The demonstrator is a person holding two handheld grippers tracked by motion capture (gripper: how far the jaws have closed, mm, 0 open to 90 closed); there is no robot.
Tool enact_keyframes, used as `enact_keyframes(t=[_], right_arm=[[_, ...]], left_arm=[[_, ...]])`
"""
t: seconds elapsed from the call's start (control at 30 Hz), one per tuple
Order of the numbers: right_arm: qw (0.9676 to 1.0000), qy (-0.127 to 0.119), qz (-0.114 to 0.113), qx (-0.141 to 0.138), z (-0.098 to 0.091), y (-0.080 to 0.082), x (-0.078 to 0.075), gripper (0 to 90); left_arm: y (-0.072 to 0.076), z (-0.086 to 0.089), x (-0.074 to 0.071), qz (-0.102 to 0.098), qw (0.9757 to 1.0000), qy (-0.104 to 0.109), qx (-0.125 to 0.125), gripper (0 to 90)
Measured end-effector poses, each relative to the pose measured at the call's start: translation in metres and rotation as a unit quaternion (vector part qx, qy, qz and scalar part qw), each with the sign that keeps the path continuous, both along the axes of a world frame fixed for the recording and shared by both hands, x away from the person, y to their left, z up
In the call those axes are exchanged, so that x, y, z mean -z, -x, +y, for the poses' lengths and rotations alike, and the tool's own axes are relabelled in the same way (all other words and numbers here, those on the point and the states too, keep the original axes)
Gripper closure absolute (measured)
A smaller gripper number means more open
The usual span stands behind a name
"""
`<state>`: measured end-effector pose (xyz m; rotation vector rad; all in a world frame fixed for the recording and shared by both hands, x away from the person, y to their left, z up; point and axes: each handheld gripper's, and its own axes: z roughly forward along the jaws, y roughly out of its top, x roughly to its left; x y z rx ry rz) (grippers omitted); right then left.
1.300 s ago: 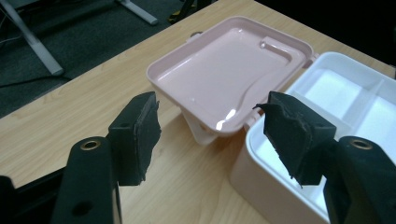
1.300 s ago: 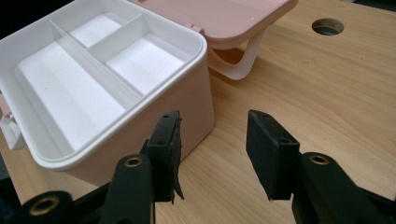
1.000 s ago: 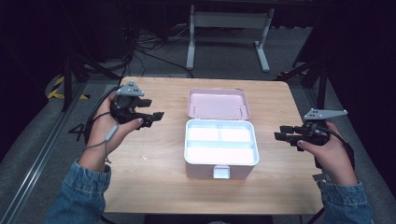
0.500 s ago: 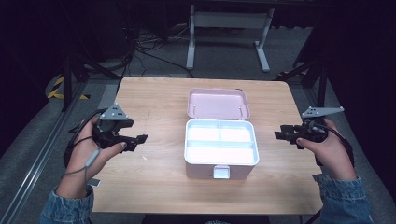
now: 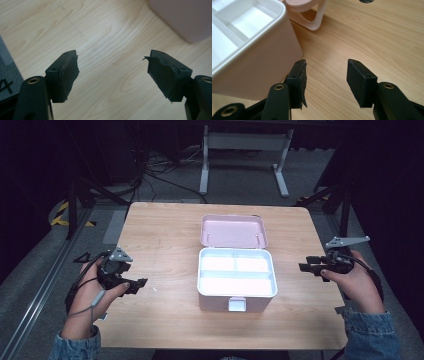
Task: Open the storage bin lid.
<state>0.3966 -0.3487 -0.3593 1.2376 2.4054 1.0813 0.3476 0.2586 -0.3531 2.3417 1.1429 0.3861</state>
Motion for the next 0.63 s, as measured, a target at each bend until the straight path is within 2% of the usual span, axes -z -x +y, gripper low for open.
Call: enact_keyframes(t=[0.23,0.37,0.4,0.5,0.57,0.63], right_arm=[[0.9996,0.018,0.018,0.013,-0.006,-0.001,0.009,49.3],[0.999,0.024,0.033,0.018,-0.01,-0.002,0.014,48.6],[0.9987,0.028,0.037,0.018,-0.01,-0.002,0.016,48.4],[0.9981,0.035,0.046,0.022,-0.012,-0.003,0.02,48.0],[0.998,0.037,0.045,0.023,-0.012,-0.003,0.022,47.1],[0.9981,0.035,0.042,0.027,-0.013,-0.002,0.022,46.3]], left_arm=[[-0.012,0.01,0.026,0.039,0.9985,-0.033,-0.022,22.6],[-0.016,0.013,0.037,0.055,0.9957,-0.066,-0.034,22.5],[-0.016,0.013,0.039,0.061,0.9954,-0.062,-0.039,22.4],[-0.018,0.014,0.041,0.063,0.996,-0.055,-0.032,22.4],[-0.019,0.013,0.041,0.064,0.9964,-0.046,-0.031,22.4],[-0.02,0.012,0.041,0.06,0.9968,-0.046,-0.028,22.4]])
